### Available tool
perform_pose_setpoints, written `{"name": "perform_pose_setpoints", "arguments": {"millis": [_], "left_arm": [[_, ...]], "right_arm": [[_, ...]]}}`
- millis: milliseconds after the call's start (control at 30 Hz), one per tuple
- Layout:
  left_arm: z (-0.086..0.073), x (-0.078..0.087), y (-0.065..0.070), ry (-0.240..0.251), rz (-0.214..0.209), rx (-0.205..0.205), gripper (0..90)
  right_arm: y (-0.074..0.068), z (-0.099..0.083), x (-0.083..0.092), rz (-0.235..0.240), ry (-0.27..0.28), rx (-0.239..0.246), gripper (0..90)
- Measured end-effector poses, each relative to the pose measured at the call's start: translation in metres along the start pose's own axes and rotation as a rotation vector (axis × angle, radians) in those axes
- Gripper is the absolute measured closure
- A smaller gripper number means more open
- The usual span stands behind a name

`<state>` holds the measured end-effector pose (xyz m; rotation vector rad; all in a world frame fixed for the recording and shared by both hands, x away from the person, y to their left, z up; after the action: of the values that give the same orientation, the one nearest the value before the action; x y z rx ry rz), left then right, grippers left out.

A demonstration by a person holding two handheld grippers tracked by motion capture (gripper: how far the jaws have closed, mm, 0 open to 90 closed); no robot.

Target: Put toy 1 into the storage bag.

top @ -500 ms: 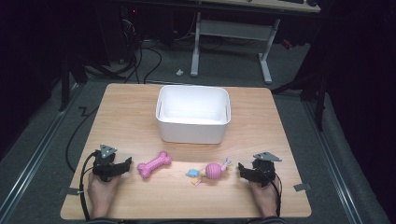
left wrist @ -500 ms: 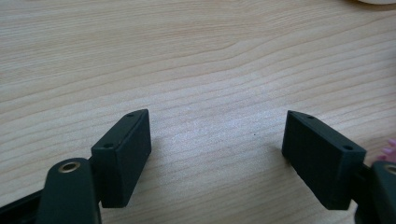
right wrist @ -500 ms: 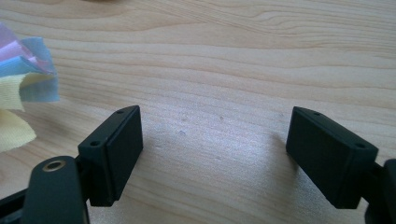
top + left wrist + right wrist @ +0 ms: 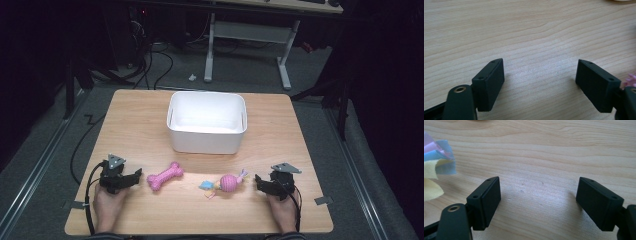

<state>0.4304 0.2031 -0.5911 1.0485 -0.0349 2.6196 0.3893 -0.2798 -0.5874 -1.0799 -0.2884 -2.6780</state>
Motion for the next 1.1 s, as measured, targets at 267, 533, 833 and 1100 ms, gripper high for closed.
{"name": "perform_pose_setpoints", "arguments": {"millis": [267, 533, 833, 1100], "left_arm": [[0.0, 0.0, 0.0, 0.001, 0.0, -0.001, 22.9], [0.0, -0.001, 0.001, -0.002, -0.018, -0.018, 22.1], [0.002, 0.002, 0.002, 0.015, -0.06, 0.013, 25.1], [0.006, 0.014, 0.008, 0.031, -0.1, 0.007, 25.6]], "right_arm": [[0.0, 0.0, 0.0, 0.002, 0.0, 0.001, 20.7], [-0.001, 0.0, 0.0, 0.01, 0.002, 0.003, 22.0], [-0.002, 0.0, 0.001, 0.015, 0.003, 0.005, 22.2], [-0.001, 0.0, 0.0, 0.014, 0.003, 0.005, 22.2]]}}
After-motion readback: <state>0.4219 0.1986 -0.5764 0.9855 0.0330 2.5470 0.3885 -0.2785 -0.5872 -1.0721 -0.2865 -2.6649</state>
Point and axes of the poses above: each handheld gripper's, and its own axes: x roughly backward along the jaws, z roughly out of its top, y roughly to its right, the point moved 8 cm from there along -x, roughly forward along the jaws, and after that the axes turned 6 degrees about x, right-handed, at the moved point
